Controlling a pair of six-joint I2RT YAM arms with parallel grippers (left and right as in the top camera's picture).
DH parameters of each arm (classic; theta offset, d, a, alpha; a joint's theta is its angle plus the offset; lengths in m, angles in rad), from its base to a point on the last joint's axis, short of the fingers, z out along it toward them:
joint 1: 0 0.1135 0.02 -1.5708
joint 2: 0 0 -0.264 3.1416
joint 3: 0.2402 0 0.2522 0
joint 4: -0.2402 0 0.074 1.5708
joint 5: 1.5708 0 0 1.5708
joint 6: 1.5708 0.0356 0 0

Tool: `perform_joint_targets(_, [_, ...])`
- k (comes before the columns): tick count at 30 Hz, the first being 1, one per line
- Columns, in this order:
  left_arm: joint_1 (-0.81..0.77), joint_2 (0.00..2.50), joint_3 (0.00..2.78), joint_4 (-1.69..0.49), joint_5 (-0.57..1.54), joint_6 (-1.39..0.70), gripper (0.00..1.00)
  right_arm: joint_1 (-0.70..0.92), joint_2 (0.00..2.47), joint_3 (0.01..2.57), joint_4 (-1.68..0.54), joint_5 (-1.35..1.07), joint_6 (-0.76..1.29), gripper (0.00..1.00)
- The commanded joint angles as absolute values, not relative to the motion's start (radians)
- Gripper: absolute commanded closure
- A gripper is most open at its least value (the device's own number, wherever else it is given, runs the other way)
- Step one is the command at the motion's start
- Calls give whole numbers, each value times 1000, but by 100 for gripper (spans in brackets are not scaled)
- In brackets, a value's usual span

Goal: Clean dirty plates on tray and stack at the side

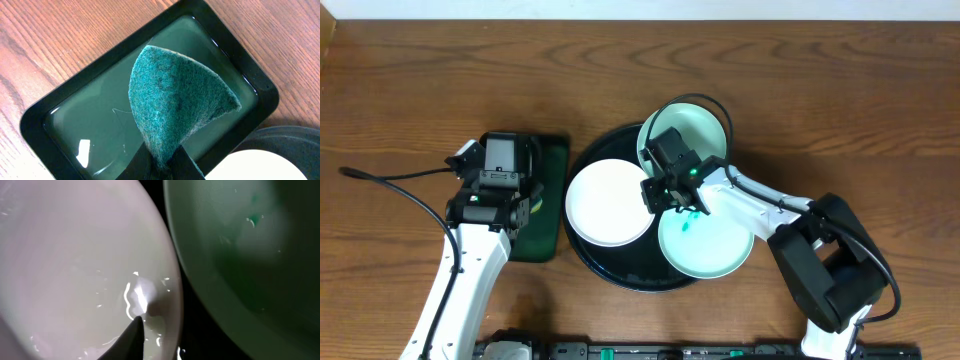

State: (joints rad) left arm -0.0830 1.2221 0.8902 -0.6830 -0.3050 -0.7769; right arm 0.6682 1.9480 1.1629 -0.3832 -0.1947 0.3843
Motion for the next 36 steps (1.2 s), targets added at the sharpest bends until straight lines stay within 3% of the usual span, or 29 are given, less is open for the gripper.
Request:
perform_joint_targets(1, [-72, 1213, 889, -693, -318, -759, 93, 682, 1987, 1172, -384, -162, 407, 99])
perform_joint_targets(9, [-72, 1213, 889, -703, -319, -732, 93, 682, 1911, 1248, -470, -40, 349, 99])
perform_joint_targets(16, [-72, 1213, 889, -703, -319, -726, 93, 683, 1802, 1377, -666, 181, 181, 99])
perform_joint_targets(22, [-39, 1213, 889, -699, -328, -726, 93, 702, 1747, 1387, -685, 311, 81, 99])
perform_joint_targets(27, [52, 1213, 889, -695, -325, -727, 93, 786, 1711, 1396, -659, 552, -60, 99])
perform_joint_targets(36, [150, 1214, 889, -695, -292, -726, 93, 998, 1700, 1396, -392, 1025, -538, 99])
